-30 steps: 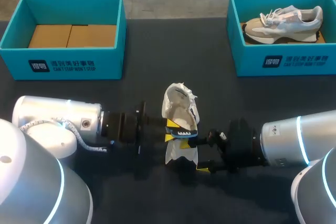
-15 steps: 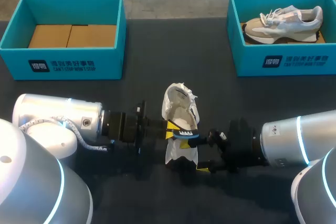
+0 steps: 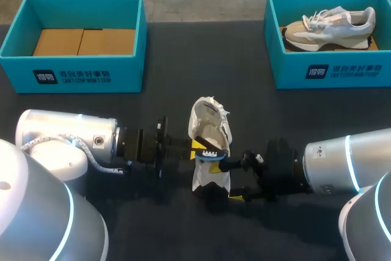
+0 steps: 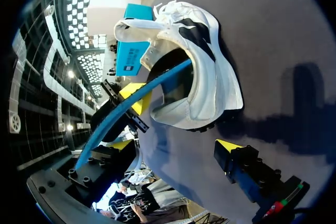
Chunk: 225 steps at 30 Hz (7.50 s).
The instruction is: Take the shoe out of the shoebox, open the shoe tongue, remove and reinsert the insole, then place the shoe into the shoebox
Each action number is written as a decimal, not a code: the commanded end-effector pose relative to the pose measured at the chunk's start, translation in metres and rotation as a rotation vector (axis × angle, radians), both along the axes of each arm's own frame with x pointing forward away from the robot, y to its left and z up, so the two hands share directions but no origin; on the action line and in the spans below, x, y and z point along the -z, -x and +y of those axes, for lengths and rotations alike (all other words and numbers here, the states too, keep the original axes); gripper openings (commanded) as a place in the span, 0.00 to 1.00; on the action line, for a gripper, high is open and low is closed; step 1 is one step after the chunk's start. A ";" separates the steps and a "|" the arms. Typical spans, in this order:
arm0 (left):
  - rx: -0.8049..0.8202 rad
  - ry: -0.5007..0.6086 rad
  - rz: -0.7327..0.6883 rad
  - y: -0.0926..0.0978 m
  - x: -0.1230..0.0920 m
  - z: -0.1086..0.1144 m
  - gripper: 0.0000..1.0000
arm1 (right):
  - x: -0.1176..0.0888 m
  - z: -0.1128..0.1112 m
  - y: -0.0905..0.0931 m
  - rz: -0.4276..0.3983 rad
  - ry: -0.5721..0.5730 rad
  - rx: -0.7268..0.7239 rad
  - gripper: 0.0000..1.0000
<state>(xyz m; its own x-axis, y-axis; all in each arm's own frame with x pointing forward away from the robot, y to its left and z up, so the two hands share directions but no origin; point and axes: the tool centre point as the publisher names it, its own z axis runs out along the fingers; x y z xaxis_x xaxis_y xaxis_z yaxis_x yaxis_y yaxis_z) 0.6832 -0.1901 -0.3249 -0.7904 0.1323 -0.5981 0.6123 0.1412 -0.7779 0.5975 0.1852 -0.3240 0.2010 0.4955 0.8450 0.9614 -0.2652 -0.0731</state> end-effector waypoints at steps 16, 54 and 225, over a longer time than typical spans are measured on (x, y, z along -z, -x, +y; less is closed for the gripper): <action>-0.006 -0.037 -0.048 -0.013 0.018 -0.007 0.00 | -0.002 -0.002 0.001 0.000 -0.001 -0.001 1.00; -0.030 -0.032 -0.067 -0.019 0.017 -0.007 0.27 | -0.002 -0.002 0.001 0.000 -0.001 -0.001 1.00; 0.022 -0.019 -0.172 0.006 0.003 -0.008 0.00 | -0.002 -0.002 0.001 0.000 -0.001 -0.001 1.00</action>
